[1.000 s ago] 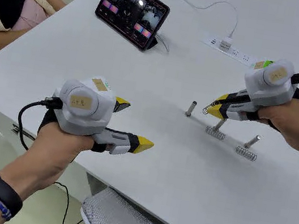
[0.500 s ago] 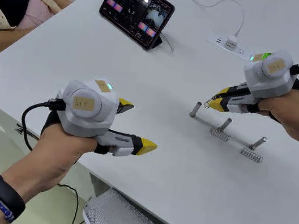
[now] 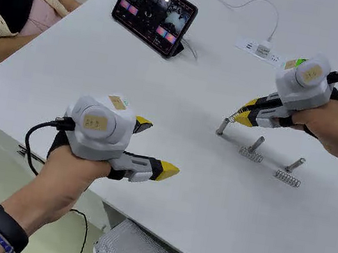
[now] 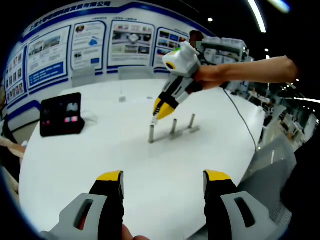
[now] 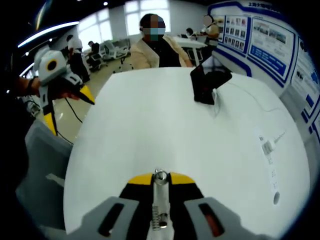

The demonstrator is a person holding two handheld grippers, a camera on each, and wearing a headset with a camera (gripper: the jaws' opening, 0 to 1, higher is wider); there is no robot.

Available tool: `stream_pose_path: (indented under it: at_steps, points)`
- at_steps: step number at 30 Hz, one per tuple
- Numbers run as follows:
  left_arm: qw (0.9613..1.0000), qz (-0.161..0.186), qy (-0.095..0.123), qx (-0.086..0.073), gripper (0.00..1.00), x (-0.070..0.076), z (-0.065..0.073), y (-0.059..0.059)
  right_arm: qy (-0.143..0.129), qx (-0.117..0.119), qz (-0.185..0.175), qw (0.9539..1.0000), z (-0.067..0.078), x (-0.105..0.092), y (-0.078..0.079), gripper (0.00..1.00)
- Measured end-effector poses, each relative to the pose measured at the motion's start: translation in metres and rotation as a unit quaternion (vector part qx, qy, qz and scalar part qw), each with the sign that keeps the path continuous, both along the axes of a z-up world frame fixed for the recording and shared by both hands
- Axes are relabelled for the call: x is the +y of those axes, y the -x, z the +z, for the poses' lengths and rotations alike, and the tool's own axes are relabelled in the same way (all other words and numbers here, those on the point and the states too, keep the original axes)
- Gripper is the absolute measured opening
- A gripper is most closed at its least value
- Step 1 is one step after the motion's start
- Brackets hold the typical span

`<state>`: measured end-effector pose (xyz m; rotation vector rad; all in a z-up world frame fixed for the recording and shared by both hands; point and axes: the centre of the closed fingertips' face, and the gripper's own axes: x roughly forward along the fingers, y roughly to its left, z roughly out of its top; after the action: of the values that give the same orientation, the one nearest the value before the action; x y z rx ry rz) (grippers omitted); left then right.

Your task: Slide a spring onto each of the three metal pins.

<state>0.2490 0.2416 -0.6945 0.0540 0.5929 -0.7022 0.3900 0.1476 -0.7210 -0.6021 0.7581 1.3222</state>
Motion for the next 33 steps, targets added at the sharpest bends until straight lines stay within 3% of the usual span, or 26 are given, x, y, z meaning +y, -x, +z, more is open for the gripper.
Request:
stream_pose_path:
  at_steps: [15, 33]
  points:
    - [1.0000, -0.001, -0.004, 0.005, 0.65, 0.003, -0.003, -0.001, 0.011, -0.002, 0.031, 0.9995, -0.007, 0.010, 0.005, 0.12]
    - [0.9999, 0.001, -0.010, 0.006, 0.65, 0.006, -0.002, -0.001, 0.048, -0.015, 0.072, 0.9961, -0.025, 0.018, 0.007, 0.13]
